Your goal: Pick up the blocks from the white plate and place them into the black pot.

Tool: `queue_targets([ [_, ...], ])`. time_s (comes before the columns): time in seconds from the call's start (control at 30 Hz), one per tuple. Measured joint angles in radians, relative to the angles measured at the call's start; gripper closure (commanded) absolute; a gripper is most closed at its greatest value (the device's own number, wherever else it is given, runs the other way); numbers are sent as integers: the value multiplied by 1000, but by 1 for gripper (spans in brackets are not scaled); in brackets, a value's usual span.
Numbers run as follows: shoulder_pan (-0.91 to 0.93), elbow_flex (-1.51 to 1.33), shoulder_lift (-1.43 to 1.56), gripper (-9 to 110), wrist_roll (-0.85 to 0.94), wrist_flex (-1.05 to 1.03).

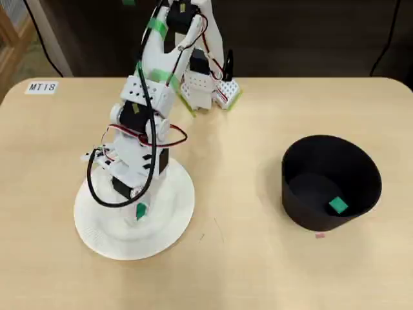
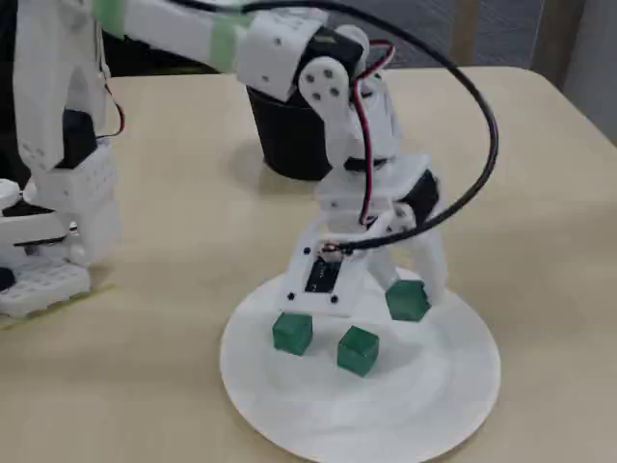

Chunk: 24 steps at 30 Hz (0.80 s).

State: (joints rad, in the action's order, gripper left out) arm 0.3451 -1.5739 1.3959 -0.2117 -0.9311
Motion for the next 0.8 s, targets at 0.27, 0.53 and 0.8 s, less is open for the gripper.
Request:
queue_targets([
  [0.27, -58, 3, 187, 104, -14, -94],
  [0.53, -285, 3, 387, 104, -35, -252],
  [0.8, -675, -8, 531, 104, -109, -310],
])
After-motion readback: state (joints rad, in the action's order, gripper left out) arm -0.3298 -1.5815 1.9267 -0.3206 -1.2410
